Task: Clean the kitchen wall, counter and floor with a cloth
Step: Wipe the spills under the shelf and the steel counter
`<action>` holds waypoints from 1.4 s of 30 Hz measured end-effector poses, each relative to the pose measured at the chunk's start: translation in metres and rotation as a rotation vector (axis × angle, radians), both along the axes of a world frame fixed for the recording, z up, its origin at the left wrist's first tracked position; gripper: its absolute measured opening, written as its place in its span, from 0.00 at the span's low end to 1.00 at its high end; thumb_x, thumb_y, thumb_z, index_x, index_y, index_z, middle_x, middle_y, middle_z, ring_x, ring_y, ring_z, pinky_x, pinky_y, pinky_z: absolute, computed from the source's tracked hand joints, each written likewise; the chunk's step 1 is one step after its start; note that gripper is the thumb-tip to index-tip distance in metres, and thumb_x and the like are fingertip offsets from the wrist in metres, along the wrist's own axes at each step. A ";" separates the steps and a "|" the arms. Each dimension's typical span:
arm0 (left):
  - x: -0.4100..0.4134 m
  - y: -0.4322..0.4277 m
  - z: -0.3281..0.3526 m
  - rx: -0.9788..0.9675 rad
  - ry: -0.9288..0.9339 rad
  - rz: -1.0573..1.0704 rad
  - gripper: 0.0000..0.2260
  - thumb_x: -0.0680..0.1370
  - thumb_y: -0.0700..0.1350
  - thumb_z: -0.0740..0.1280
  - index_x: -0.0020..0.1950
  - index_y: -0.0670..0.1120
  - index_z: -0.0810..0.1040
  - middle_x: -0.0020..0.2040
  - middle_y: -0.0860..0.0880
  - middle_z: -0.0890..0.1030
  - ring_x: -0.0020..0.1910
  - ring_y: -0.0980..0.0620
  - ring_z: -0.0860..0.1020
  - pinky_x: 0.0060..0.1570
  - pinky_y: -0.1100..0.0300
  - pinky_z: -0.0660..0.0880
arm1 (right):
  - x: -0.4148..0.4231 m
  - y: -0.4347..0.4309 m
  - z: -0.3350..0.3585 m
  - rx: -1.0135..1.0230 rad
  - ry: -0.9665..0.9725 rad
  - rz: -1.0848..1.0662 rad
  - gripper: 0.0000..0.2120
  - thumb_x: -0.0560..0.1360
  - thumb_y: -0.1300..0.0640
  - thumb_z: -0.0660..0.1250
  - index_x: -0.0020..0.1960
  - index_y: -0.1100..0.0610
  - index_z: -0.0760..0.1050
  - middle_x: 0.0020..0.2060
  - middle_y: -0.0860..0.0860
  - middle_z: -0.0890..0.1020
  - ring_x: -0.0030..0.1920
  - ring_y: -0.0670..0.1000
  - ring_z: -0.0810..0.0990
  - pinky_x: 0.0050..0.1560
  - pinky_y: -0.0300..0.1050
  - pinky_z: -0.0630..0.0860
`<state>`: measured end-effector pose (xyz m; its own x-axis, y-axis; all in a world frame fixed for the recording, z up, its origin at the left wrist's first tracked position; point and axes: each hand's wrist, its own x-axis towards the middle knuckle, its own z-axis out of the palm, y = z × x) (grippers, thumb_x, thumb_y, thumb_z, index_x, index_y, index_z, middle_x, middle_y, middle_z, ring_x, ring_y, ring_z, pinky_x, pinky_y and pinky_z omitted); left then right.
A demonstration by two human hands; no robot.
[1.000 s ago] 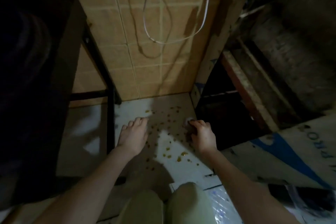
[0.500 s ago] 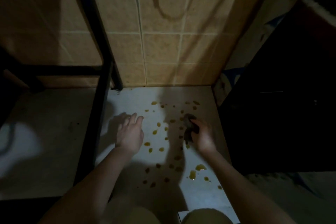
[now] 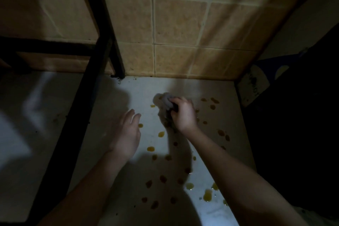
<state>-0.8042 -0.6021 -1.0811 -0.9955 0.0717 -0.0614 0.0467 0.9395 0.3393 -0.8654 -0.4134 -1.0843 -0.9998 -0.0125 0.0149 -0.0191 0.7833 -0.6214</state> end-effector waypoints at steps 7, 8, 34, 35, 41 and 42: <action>0.006 -0.012 -0.022 -0.041 -0.011 0.098 0.20 0.74 0.39 0.66 0.66 0.43 0.71 0.68 0.42 0.70 0.64 0.42 0.71 0.62 0.45 0.71 | -0.054 -0.053 -0.022 0.161 -0.049 0.204 0.20 0.76 0.64 0.59 0.66 0.53 0.72 0.65 0.53 0.71 0.62 0.58 0.67 0.54 0.55 0.73; 0.008 -0.011 -0.024 -0.043 -0.021 0.099 0.21 0.73 0.38 0.68 0.65 0.43 0.72 0.68 0.42 0.70 0.64 0.41 0.72 0.60 0.44 0.72 | -0.058 -0.052 -0.028 0.198 -0.071 0.202 0.19 0.76 0.64 0.59 0.66 0.52 0.71 0.66 0.53 0.70 0.62 0.58 0.66 0.54 0.55 0.72; 0.012 0.023 -0.020 -0.132 -0.078 -0.058 0.21 0.78 0.44 0.61 0.71 0.48 0.66 0.72 0.47 0.64 0.70 0.48 0.64 0.66 0.52 0.65 | -0.041 0.126 -0.062 0.219 -0.064 -0.354 0.22 0.75 0.68 0.56 0.66 0.56 0.74 0.65 0.57 0.74 0.62 0.62 0.73 0.63 0.53 0.72; 0.012 0.022 -0.021 -0.128 -0.082 -0.053 0.21 0.78 0.44 0.61 0.71 0.48 0.66 0.72 0.47 0.64 0.70 0.47 0.64 0.66 0.52 0.65 | -0.039 0.115 -0.063 0.232 -0.066 -0.319 0.22 0.75 0.67 0.56 0.66 0.55 0.74 0.65 0.57 0.74 0.61 0.61 0.73 0.63 0.53 0.72; 0.016 0.014 -0.028 -0.092 -0.116 0.002 0.21 0.77 0.44 0.62 0.70 0.46 0.67 0.72 0.46 0.66 0.70 0.46 0.65 0.67 0.48 0.67 | -0.022 0.025 -0.056 0.256 -0.090 0.019 0.19 0.75 0.64 0.61 0.64 0.53 0.74 0.64 0.55 0.72 0.59 0.62 0.70 0.62 0.51 0.69; 0.018 0.013 -0.029 -0.082 -0.125 0.014 0.21 0.77 0.43 0.62 0.71 0.46 0.67 0.72 0.46 0.65 0.70 0.46 0.65 0.67 0.48 0.66 | -0.019 0.011 -0.055 0.253 -0.108 0.089 0.18 0.75 0.63 0.61 0.64 0.53 0.74 0.64 0.55 0.72 0.59 0.63 0.69 0.61 0.51 0.69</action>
